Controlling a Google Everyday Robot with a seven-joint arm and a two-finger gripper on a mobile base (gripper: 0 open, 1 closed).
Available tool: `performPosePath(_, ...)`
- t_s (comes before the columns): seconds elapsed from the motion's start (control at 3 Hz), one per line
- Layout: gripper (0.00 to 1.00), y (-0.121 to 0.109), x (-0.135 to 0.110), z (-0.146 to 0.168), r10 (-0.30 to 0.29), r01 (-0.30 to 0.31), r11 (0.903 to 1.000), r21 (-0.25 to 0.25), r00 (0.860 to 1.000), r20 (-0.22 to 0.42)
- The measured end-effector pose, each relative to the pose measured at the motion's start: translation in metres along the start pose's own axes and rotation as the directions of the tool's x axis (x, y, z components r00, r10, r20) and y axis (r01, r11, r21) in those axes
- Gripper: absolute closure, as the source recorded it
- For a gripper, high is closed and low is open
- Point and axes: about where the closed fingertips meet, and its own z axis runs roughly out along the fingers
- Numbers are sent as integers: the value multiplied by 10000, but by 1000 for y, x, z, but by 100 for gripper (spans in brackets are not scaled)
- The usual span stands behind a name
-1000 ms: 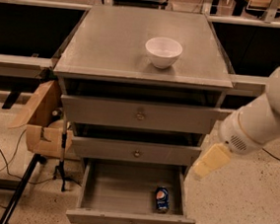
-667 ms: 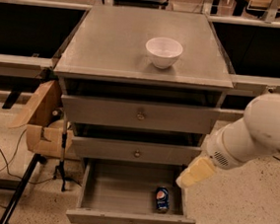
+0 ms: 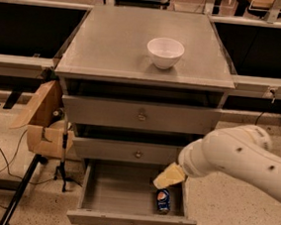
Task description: Pick pepsi can from bottom drawer and place on counter
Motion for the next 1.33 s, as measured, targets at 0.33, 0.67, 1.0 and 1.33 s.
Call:
performPosePath(0.33,0,6,-15,53,-413,417,9990,173,9989,-226)
performPosePath(0.67,0,17,-21,125,-214,205,9997,-136,9976,-664)
performPosePath(1.0,0,31,-10,181,-52,-15,9979,-654,9948,-1013)
performPosePath(1.33,0,45,13,233,363,-523,9927,-1086,9889,-1442)
